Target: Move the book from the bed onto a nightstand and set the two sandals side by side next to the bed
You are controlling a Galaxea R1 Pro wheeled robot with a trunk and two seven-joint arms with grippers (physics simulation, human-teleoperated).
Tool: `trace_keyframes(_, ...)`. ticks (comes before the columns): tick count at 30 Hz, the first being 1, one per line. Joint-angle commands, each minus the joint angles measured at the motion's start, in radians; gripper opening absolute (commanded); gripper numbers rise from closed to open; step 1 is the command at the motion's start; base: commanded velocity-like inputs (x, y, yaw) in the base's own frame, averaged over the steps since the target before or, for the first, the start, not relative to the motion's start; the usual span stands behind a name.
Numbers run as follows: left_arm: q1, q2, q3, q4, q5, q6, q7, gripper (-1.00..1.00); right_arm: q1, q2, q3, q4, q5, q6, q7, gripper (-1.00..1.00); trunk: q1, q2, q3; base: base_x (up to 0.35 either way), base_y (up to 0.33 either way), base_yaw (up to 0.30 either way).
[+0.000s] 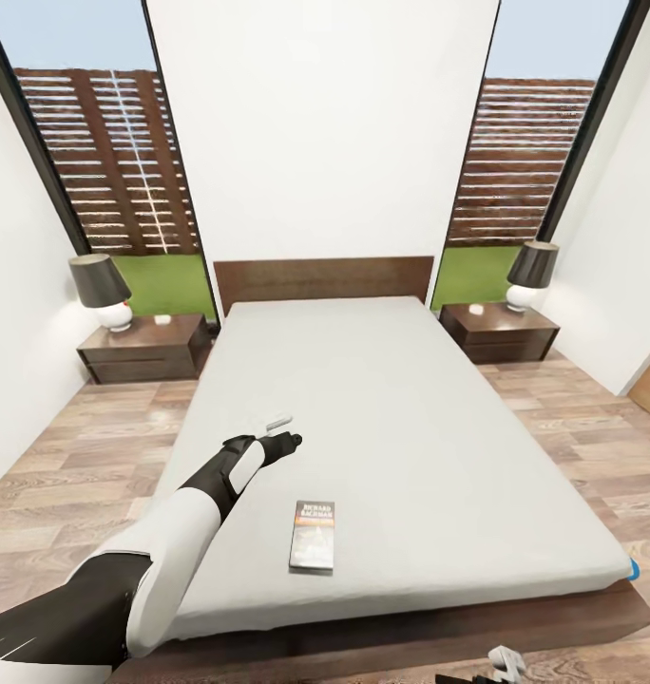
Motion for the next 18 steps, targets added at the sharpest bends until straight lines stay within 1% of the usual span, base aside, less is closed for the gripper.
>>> trace_keyframes(1,0.000,0.000,0.001,-0.002,0.009,0.005,0.007,1.00,-0.002,0.000,0.007,0.003,-0.011,0.005,0.005,1.00,0.001,-0.002,-0.004,0.000,0.000,0.000)
trace_keyframes(18,0.000,0.000,0.001,-0.002,0.009,0.005,0.007,1.00,-0.002,0.000,0.007,0.003,-0.011,0.005,0.003,1.00,0.001,-0.002,-0.030,0.000,0.000,0.000)
